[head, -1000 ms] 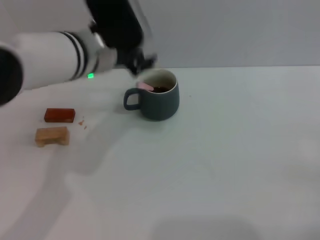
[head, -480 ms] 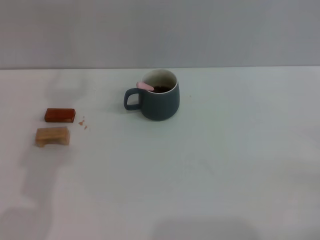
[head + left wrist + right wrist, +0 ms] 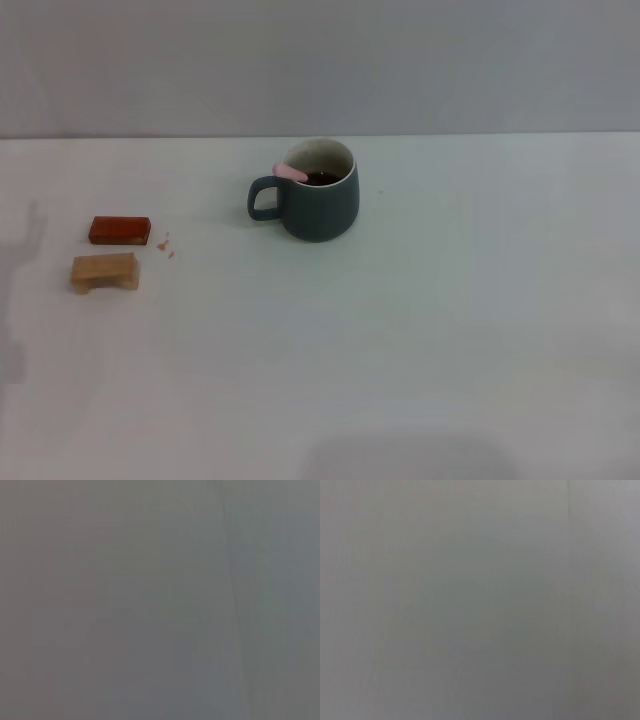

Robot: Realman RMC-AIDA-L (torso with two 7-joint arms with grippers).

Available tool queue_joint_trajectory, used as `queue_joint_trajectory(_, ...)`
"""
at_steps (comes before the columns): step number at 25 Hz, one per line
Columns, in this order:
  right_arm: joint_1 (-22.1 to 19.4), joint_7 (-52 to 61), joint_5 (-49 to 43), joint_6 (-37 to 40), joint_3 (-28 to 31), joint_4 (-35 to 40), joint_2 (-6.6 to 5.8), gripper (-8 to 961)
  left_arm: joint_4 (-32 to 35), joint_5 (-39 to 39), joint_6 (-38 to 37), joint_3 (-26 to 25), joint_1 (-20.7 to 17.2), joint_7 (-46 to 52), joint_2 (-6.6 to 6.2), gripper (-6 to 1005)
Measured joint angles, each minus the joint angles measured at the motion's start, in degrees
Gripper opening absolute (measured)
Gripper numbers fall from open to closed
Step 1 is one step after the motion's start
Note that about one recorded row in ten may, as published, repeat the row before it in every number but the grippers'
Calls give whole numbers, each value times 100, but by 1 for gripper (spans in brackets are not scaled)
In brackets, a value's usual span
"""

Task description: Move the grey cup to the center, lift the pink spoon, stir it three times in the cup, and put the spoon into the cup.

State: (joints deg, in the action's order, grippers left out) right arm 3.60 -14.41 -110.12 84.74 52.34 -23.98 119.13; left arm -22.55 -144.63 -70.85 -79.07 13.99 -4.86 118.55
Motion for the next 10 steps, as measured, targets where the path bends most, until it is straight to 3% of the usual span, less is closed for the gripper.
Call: queue_joint_trajectory(10,21,4,0,145,31,71,13,-1,269,79,147,113,-5,303,20,840)
